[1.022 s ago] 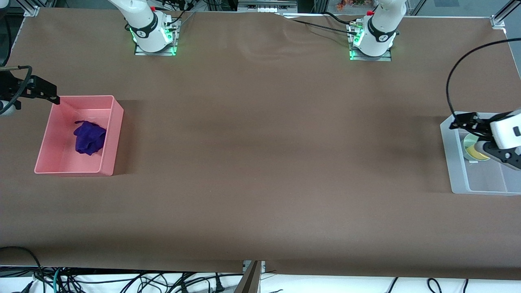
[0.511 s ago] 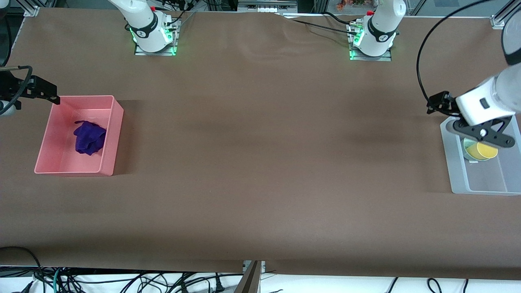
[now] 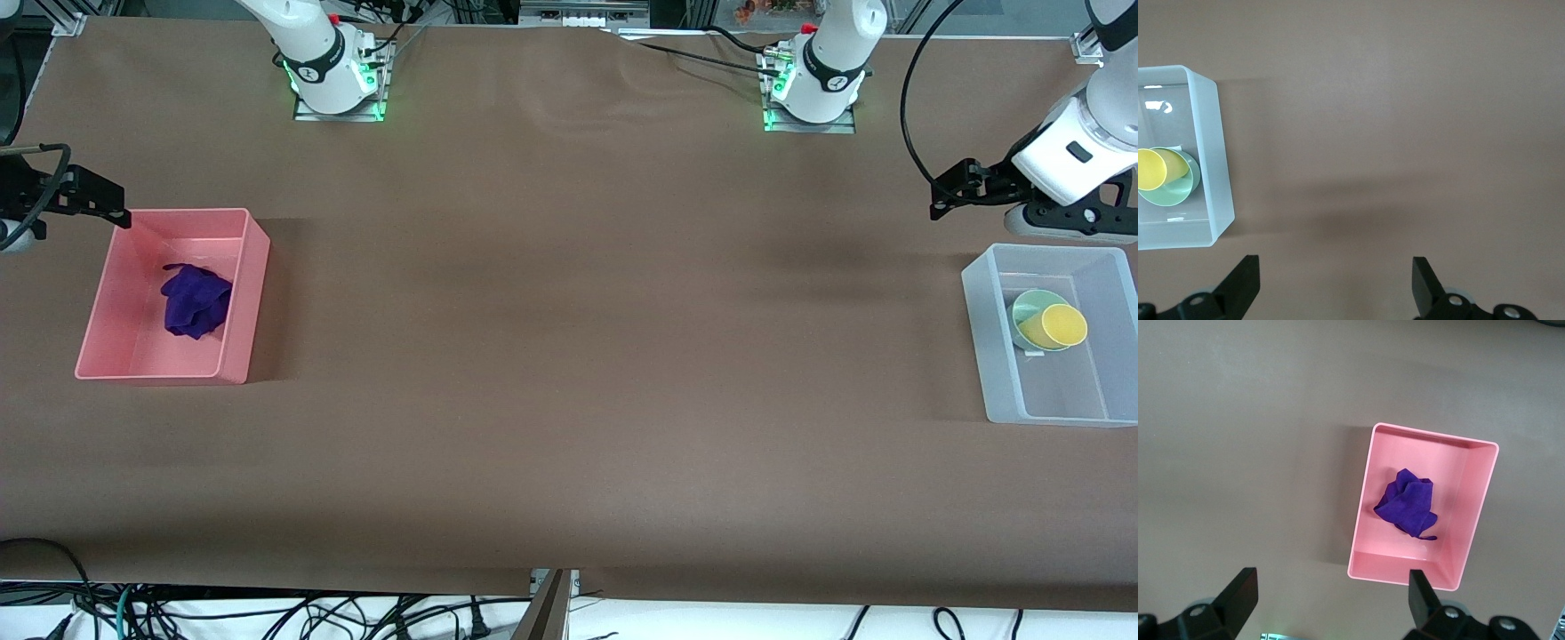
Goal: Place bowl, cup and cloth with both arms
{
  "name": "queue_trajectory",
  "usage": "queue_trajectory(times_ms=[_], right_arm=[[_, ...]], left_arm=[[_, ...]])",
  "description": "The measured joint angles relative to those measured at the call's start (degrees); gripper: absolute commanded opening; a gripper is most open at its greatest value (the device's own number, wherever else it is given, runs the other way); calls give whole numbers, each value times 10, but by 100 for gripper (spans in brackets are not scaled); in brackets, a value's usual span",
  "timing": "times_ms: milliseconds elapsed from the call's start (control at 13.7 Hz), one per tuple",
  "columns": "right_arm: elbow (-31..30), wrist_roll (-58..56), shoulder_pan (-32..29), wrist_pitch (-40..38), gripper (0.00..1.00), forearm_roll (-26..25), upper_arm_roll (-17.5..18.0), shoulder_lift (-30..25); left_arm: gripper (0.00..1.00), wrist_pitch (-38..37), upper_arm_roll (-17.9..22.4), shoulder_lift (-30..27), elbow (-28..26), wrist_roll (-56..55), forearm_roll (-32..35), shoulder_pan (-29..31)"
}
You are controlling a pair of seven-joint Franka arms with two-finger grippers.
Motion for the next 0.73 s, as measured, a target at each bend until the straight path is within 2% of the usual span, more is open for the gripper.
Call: queue_trajectory(times_ms=[438, 730], right_arm=[[0, 0, 0, 0, 100, 0, 0, 0], [0, 0, 0, 0, 100, 0, 0, 0]], left_arm=[[100, -24, 5, 63, 71, -7, -26, 5], [100, -31, 3, 63, 74, -10, -26, 9]])
